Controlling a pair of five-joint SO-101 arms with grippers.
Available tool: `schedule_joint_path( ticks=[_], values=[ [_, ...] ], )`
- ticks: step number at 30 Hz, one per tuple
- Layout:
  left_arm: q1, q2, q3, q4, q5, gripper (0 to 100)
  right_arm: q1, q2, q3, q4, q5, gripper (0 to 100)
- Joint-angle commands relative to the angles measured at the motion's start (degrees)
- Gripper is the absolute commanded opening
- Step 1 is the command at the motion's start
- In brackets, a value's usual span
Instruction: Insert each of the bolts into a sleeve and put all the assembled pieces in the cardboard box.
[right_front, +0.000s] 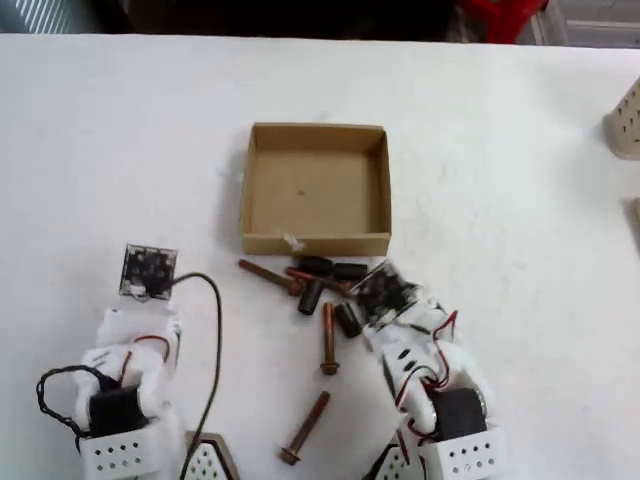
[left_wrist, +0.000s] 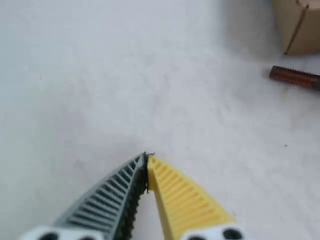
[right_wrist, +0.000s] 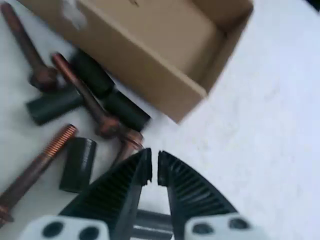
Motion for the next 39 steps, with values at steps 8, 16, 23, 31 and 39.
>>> schedule_joint_path(
  ticks=[8,16,23,31,39],
  values=[
    [-3.6,0.0,-2.7,-1.6,0.4,2,-18.5,1.1,-9.1,8.1,6.9,2.1],
    [-5.5,14.6,-6.4,-8.7,1.8,2,-24.5,19.8,-16.1,5.7,8.4,2.1],
    [-12.2,42.0,-12.6,-28.1,3.0,2,-29.3,35.7,-28.0,9.1,7.0,15.2],
    [-20.8,66.9,-25.8,-31.7,11.5,2,-48.1,40.0,-28.5,18.7,15.5,10.9],
    [-21.7,85.8,-38.2,-28.2,12.0,2,-54.9,40.0,-20.3,17.2,22.4,23.8]
  ],
)
